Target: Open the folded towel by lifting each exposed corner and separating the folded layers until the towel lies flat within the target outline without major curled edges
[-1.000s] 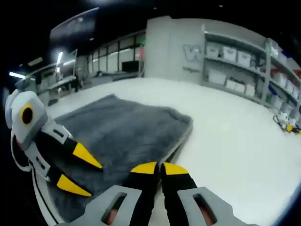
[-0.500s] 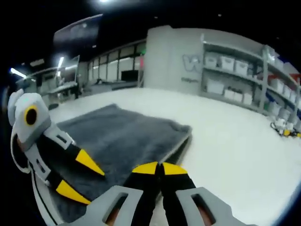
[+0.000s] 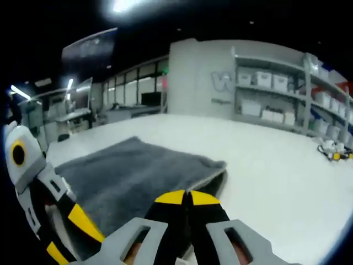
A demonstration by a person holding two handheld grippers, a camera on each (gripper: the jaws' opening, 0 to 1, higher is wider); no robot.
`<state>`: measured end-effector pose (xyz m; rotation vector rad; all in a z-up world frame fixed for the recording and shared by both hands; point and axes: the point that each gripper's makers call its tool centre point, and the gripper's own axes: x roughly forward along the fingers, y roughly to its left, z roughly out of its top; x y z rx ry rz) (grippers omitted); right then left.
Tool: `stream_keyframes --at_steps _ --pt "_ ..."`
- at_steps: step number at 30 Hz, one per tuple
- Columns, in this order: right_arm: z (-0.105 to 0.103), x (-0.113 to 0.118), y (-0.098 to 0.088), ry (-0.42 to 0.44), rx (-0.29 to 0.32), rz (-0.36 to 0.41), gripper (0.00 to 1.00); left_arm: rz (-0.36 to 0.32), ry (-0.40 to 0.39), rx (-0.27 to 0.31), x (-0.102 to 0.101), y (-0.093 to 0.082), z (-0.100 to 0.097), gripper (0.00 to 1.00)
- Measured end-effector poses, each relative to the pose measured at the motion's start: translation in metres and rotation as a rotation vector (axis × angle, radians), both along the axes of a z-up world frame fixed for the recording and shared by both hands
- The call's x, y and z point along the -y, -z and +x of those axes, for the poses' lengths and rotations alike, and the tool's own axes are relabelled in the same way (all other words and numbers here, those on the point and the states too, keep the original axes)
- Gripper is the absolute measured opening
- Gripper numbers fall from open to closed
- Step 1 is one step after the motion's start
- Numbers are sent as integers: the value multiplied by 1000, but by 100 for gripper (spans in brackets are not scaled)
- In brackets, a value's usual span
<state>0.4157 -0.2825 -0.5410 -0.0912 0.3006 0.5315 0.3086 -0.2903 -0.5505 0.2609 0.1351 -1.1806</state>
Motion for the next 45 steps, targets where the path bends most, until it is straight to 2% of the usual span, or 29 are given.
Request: stream_keyframes --at_steps 3,7,10,13,15,19,20,23,28,30,32,34,38,42,45 --pt "2 -2 -4 0 5 32 0 17 16 28 2 3 -7 29" --pt "6 -6 -5 -3 3 40 0 3 25 37 2 3 -11 29" --pt "8 -7 -8 -2 1 48 0 31 5 148 0 -2 -9 28" --pt "10 -10 -9 -4 2 47 0 38 2 199 1 -6 -10 27" --pt "11 -12 -8 -8 1 49 0 63 -1 264 1 -7 -10 27" --pt "13 -16 -8 -11 -8 59 0 94 8 306 3 -5 -12 26" --pt "23 -12 -9 -12 -14 61 0 111 4 322 3 -4 -12 26" --pt "26 -10 -7 -18 -27 62 0 134 2 347 3 -2 -11 23" --pt "44 -8 -1 -30 -53 40 0 150 10 309 4 4 -9 15" --pt "49 -6 3 -32 -58 38 0 135 29 260 8 7 -12 14" --pt "52 -6 8 -35 -71 36 0 145 28 248 9 10 -11 12" --pt "54 -5 12 -36 -77 31 0 161 26 254 10 14 -10 11" --pt "56 -4 17 -38 -89 25 0 184 20 193 8 25 -8 12" --pt "57 -2 21 -37 -96 14 0 205 12 164 6 32 -6 12" --pt "54 -2 25 -33 -101 10 0 209 23 113 6 39 -8 18"
